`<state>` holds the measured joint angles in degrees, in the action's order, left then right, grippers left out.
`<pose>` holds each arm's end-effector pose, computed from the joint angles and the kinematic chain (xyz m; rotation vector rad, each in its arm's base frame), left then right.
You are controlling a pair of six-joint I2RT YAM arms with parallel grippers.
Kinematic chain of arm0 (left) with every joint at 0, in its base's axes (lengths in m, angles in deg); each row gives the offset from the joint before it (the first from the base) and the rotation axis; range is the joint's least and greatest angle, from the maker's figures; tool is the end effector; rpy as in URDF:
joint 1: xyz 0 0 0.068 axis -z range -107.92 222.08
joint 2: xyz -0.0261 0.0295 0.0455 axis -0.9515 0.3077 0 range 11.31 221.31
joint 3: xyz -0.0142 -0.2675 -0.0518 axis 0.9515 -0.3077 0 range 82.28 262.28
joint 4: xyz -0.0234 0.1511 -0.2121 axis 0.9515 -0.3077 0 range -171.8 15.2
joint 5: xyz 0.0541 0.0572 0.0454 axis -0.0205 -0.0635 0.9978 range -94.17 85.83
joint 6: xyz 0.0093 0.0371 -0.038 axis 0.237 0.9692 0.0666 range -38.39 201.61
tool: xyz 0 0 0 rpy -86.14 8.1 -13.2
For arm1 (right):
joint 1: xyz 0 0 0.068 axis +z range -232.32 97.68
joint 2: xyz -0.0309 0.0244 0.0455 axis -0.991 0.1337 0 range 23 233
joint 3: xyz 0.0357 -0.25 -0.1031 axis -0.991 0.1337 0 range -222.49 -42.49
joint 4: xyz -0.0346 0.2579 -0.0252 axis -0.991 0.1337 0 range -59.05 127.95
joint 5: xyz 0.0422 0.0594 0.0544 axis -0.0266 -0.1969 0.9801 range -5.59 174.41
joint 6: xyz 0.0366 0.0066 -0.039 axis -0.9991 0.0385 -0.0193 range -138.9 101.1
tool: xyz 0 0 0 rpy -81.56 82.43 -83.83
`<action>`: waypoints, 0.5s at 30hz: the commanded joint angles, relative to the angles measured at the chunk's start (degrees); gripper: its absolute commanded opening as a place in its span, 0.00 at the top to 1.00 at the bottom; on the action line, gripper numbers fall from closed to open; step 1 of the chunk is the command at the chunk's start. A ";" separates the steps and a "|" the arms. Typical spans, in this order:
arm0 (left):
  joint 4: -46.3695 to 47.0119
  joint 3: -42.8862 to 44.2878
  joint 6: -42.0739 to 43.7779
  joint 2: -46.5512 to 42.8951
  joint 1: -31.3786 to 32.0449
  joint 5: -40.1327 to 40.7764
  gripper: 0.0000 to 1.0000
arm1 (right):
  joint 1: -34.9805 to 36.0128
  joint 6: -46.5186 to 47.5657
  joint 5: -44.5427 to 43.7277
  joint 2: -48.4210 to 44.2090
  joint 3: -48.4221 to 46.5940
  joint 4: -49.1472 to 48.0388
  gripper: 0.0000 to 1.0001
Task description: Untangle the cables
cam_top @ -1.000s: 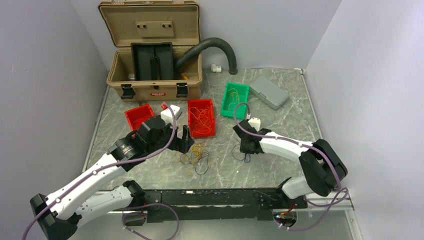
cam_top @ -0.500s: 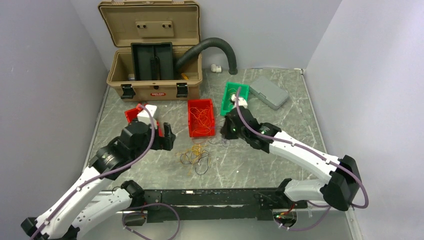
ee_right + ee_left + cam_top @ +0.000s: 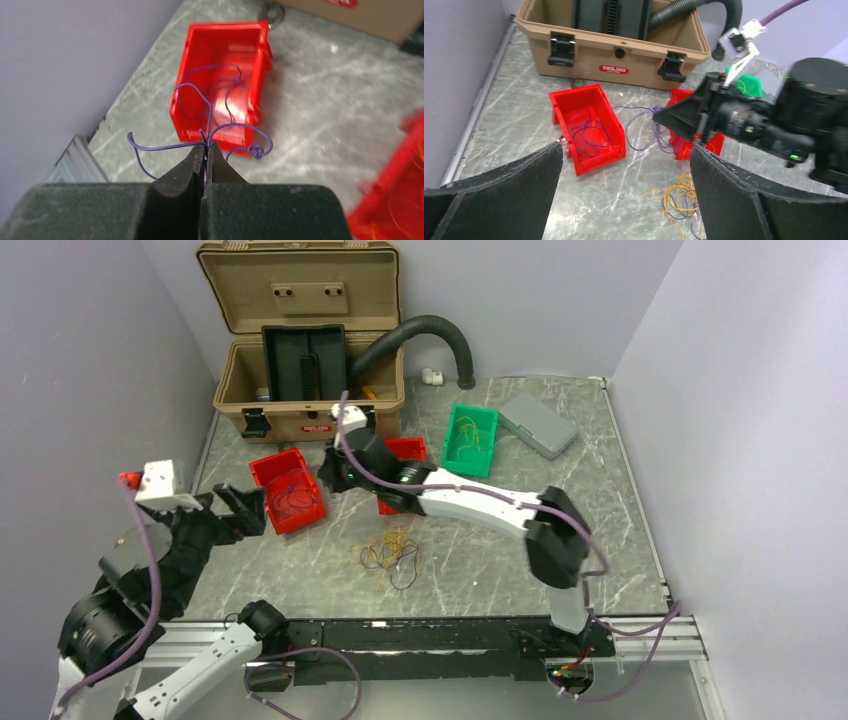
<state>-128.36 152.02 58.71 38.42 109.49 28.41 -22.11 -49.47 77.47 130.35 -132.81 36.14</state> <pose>0.0329 -0.0011 0.4242 -0.1908 1.7286 -0.2737 0.2283 0.3899 0.3097 -0.4480 2.0232 0.9020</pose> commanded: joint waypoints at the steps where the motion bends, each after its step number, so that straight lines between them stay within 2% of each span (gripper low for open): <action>1: -4.76 1.64 1.38 -2.28 -0.30 5.25 0.00 | 1.23 0.01 -2.52 11.00 -13.02 -8.19 1.00; 9: -7.07 2.46 1.62 -3.07 -0.25 5.08 0.01 | 1.66 -3.25 -2.97 33.03 -33.99 -8.90 1.00; 12: -7.49 2.19 1.71 -3.21 -0.29 5.22 0.01 | 1.90 -3.75 -4.04 38.15 -39.17 -6.95 1.00; 15: -7.76 1.63 1.63 -3.38 -0.24 5.69 0.01 | 2.16 -3.13 -6.80 39.68 -39.28 -6.07 1.00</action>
<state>-135.20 153.33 59.52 35.49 109.40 32.39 -20.39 -52.11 74.79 169.49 -168.63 30.88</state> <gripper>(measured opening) 0.994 0.021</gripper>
